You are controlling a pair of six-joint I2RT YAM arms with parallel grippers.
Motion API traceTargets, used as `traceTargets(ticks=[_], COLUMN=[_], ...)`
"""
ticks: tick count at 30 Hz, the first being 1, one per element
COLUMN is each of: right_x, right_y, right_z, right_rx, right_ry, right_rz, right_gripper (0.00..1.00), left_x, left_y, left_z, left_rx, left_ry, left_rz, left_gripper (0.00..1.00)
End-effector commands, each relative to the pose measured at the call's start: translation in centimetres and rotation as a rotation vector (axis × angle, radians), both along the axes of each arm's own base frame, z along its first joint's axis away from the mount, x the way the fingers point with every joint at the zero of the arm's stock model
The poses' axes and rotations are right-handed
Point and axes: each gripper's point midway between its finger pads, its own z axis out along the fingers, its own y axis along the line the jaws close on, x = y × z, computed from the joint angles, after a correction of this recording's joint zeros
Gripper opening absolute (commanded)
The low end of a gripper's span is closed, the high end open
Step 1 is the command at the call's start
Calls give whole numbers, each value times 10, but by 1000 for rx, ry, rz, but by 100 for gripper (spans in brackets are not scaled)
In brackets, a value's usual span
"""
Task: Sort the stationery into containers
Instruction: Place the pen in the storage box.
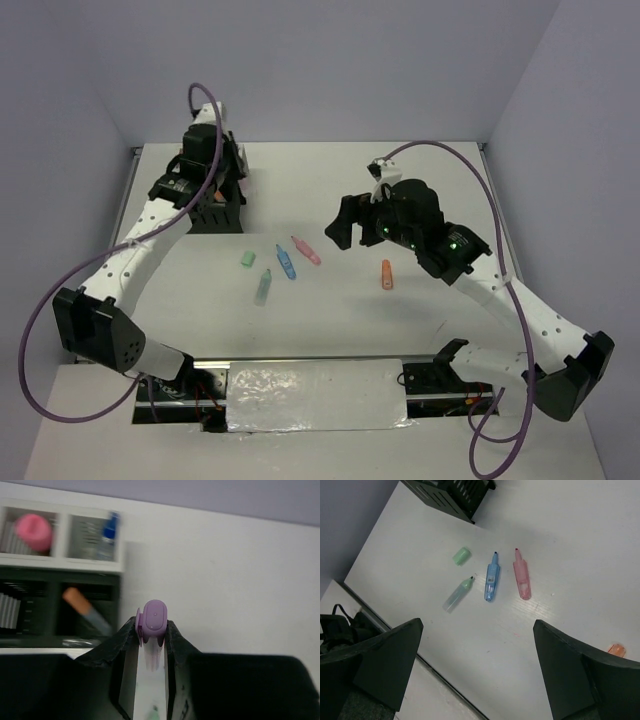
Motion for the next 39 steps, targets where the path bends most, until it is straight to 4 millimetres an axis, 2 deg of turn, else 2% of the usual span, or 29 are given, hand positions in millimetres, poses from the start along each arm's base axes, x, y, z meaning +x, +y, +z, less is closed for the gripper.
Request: traceTargets(ticks=[1,4,6,9,11,17,22,23,25,26,28,29,32,35,37,38,39], right_x=[-12,-19,-23,-26,-28,-29,-27,-25,-23,-23,-21,-20,-18,-17,-14,-12,-9], right_y=[-6,-9,-11,-15,-18,-22,-17,-16,-13,-12,-11,-10,-7,-2,1,4,6], right_z=[-6,-8,-12,-12,-12,-13,-15,-16,-13,-13,-14,-14,-17,-20,-24,-29,-34], right_rx=[-16,-20,-40,-46,-54,-80,-86,-88,-79,-79,-80,-81,-75,-64,-61,-64,-71], right_ry=[1,6,17,15,14,9,19,21,14,16,18,19,21,31,46,69,82], right_rz=[26,41,54,50,49,52,69,67,70,73,73,73,77,83,85,80,72], right_gripper=[100,100,100,100,100,100,100,100,100,100,100,100,100,100,100,100,100], left_x=[32,51,62,68,70,75,78,76,69,66,58,54,43,30,18,14,9], left_y=[65,73,84,96,102,101,93,93,95,95,97,97,101,104,108,111,112], left_z=[20,25,18,11,-2,-27,-46,-50,-58,-58,-56,-54,-43,-27,-12,6,10], left_rx=[82,92,109,104,100,65,21,20,16,15,7,5,3,-1,1,-1,-4], left_ry=[-135,-183,-176,-174,-154,-121,-87,-78,-62,-60,-67,-70,-86,-94,-91,-108,-92], left_rz=[212,200,221,240,247,241,216,215,219,220,231,233,246,255,274,288,296], left_gripper=[0,0,0,0,0,2,20,31,44,58,76,88,95,95,95,95,95])
